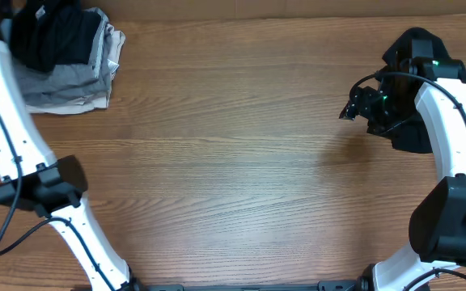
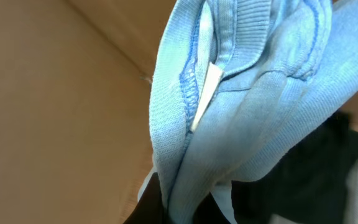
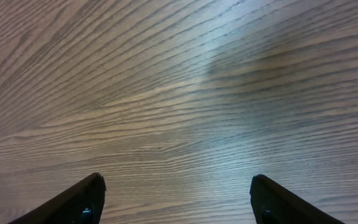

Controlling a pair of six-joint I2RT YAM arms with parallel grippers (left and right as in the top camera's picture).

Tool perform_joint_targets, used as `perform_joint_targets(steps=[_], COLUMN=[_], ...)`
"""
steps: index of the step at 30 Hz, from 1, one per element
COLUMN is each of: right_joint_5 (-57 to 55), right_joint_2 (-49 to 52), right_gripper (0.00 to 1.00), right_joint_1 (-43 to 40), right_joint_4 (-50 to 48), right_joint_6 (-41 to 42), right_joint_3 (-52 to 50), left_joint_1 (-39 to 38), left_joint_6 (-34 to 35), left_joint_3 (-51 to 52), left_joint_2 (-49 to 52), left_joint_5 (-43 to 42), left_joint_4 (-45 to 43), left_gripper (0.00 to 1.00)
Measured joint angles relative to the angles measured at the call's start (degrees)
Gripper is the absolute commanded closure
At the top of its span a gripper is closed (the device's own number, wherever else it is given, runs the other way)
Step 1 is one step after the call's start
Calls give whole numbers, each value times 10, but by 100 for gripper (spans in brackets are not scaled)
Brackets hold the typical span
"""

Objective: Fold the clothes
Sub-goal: 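Carry the shirt with the left gripper onto the far-left clothes stack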

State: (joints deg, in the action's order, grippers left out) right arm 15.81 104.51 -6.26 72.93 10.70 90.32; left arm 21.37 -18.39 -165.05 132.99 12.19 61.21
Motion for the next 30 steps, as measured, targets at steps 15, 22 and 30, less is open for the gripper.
perform_joint_targets(steps=[15,22,30], right_joint_5=[5,5,5], right_joint_2=[0,0,0], right_gripper=[24,25,25], right_joint_1=[0,0,0], right_joint_4=[1,0,-3], right_joint_6=[2,2,4], right_joint_3=[0,0,0], left_joint_1=[56,53,61], left_joint_6=[14,32,48], left_joint_3=[0,0,4], left_joint_2=[37,111,126], left_joint_5=[-103,-76,-59], left_joint_4=[-112,-113,-115], left_gripper=[96,96,96])
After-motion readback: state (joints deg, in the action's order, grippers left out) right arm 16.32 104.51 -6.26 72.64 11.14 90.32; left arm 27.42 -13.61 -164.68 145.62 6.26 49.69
